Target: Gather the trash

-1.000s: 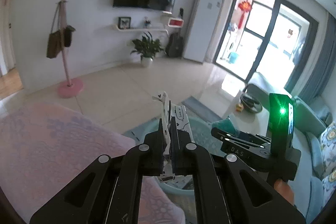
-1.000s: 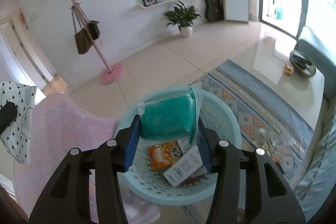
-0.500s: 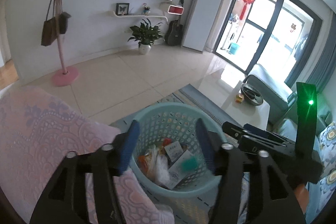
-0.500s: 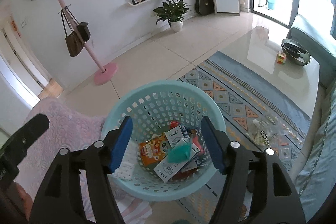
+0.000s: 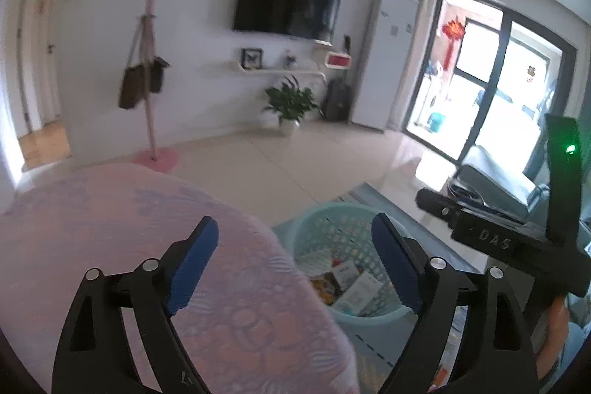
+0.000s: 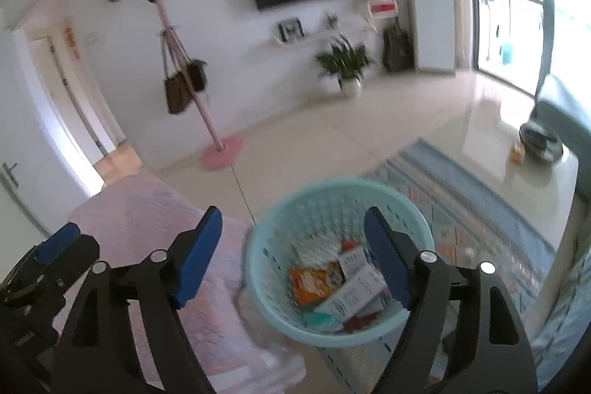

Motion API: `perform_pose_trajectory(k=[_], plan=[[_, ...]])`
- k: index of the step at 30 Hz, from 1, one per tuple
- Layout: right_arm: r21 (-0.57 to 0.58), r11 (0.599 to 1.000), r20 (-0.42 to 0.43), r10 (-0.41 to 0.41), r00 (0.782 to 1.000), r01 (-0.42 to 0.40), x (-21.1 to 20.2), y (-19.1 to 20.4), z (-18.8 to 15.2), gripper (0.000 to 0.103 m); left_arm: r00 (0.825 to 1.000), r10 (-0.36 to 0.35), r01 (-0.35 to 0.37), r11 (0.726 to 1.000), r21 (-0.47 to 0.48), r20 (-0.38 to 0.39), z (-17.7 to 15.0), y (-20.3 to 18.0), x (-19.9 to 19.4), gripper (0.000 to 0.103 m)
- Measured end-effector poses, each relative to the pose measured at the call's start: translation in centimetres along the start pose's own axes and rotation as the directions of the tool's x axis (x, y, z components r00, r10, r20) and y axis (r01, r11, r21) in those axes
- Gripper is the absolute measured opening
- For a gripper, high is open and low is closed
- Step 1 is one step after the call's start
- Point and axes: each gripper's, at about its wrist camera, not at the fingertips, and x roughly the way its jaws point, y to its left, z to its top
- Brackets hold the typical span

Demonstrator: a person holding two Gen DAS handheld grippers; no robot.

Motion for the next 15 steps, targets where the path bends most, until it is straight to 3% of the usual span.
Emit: perform_pose_trajectory(k=[4, 6, 9, 15], plan=[[-0.047, 0.999, 0.091, 0.017, 0.996, -0.013, -2.6, 2.5, -0.6, 0.080, 0.997, 0.062, -0.063, 0.998, 0.014, 0.048, -0.8, 0.9, -2.8, 0.086], [-0.060, 0.998, 0.128, 0.030, 0.991, -0.022, -3.5, 3.2, -1.3, 0.080, 0.997, 0.053, -0.055, 0.998, 0.035, 0.047, -1.9, 1.6, -4.2, 0.086], [-0.073, 0.997, 0.185, 0.005, 0.983, 0.008, -4.9, 4.3, -2.5, 0.080, 0.988, 0.140, -0.143, 0.989, 0.049, 0.064, -3.8, 2.5, -5.2, 0.088], [-0.069, 0.997, 0.244, 0.002, 0.970, 0.015, -6.4, 5.1, -4.6, 0.080, 0.972, 0.216, -0.216, 0.976, -0.018, 0.091, -6.6, 5.2, -5.8, 0.088]])
